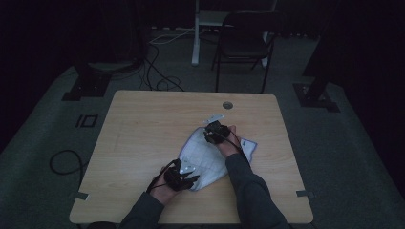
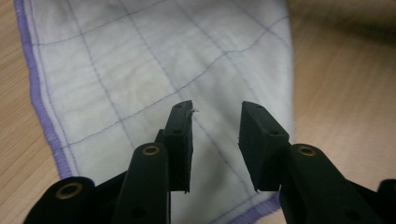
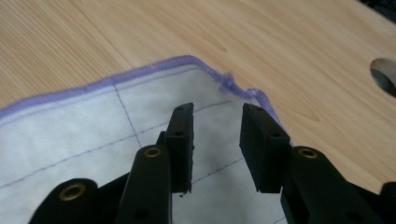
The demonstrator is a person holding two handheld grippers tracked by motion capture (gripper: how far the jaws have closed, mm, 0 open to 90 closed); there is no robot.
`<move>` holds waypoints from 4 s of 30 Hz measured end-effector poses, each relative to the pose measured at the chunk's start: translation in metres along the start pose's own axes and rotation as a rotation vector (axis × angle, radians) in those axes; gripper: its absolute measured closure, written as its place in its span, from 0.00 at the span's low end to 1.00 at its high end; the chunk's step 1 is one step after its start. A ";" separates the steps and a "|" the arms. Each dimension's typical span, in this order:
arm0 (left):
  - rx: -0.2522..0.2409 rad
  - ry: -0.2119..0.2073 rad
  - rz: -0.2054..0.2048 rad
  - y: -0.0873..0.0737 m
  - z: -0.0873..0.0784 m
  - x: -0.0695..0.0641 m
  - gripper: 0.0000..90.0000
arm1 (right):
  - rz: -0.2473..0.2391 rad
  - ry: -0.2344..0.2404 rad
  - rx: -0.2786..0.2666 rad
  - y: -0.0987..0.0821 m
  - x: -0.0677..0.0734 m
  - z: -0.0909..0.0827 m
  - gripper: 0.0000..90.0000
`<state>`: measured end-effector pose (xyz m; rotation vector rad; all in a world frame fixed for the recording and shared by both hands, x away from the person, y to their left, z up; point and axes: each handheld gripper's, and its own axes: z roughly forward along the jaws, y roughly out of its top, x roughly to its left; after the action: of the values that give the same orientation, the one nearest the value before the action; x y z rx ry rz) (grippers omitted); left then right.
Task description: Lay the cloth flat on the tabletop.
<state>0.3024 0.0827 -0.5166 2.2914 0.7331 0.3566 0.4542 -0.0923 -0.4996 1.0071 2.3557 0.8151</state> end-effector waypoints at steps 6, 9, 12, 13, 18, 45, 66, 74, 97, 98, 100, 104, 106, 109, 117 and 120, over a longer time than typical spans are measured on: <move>-0.023 -0.032 0.033 0.006 -0.001 -0.011 0.67 | 0.019 -0.008 -0.018 -0.006 -0.005 -0.016 0.73; -0.032 -0.057 0.068 0.011 0.002 -0.021 0.65 | 0.019 -0.009 -0.022 -0.012 -0.009 -0.024 0.73; -0.042 -0.085 0.096 0.017 0.007 -0.031 0.63 | 0.031 0.004 -0.042 -0.023 -0.010 -0.036 0.72; -0.039 -0.096 0.105 0.019 0.009 -0.034 0.63 | 0.041 0.008 -0.052 -0.028 -0.010 -0.041 0.72; -0.031 -0.112 0.138 0.028 0.022 -0.045 0.63 | 0.040 -0.049 -0.040 -0.054 -0.007 -0.059 0.72; 0.060 -0.062 0.189 0.055 0.055 -0.048 0.72 | 0.208 -0.118 -0.155 -0.130 -0.012 -0.126 0.70; 0.017 0.083 -0.144 0.048 0.034 0.072 0.97 | 0.134 -0.057 -0.163 -0.118 0.013 -0.117 0.69; 0.036 0.133 -0.174 0.028 0.029 0.084 0.85 | 0.060 0.007 -0.139 -0.095 0.042 -0.082 0.68; 0.085 0.195 -0.156 -0.004 0.017 0.093 0.97 | 0.089 0.151 -0.062 -0.067 0.050 -0.036 0.96; 0.085 0.195 -0.156 -0.004 0.017 0.093 0.97 | 0.088 0.147 -0.065 -0.067 0.050 -0.038 0.96; 0.075 0.211 -0.157 0.001 0.021 0.096 0.97 | 0.086 0.146 -0.071 -0.067 0.049 -0.045 0.96; 0.076 0.211 -0.162 0.007 0.029 0.100 0.97 | 0.084 0.139 -0.076 -0.069 0.048 -0.055 0.96; 0.072 0.209 -0.152 0.012 0.034 0.099 0.97 | 0.078 0.126 -0.077 -0.074 0.046 -0.063 0.96; 0.084 0.219 -0.122 0.019 0.043 0.098 0.98 | 0.086 0.115 -0.076 -0.080 0.042 -0.071 0.96; 0.097 0.244 -0.122 0.014 0.038 0.101 1.00 | 0.115 0.088 -0.086 -0.097 0.029 -0.096 0.96; 0.098 0.254 -0.127 0.011 0.036 0.101 1.00 | 0.109 0.079 -0.086 -0.101 0.029 -0.106 0.96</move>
<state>0.4039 0.1171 -0.5296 2.3010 1.0390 0.5697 0.3229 -0.1635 -0.4953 1.0930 2.3258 1.0061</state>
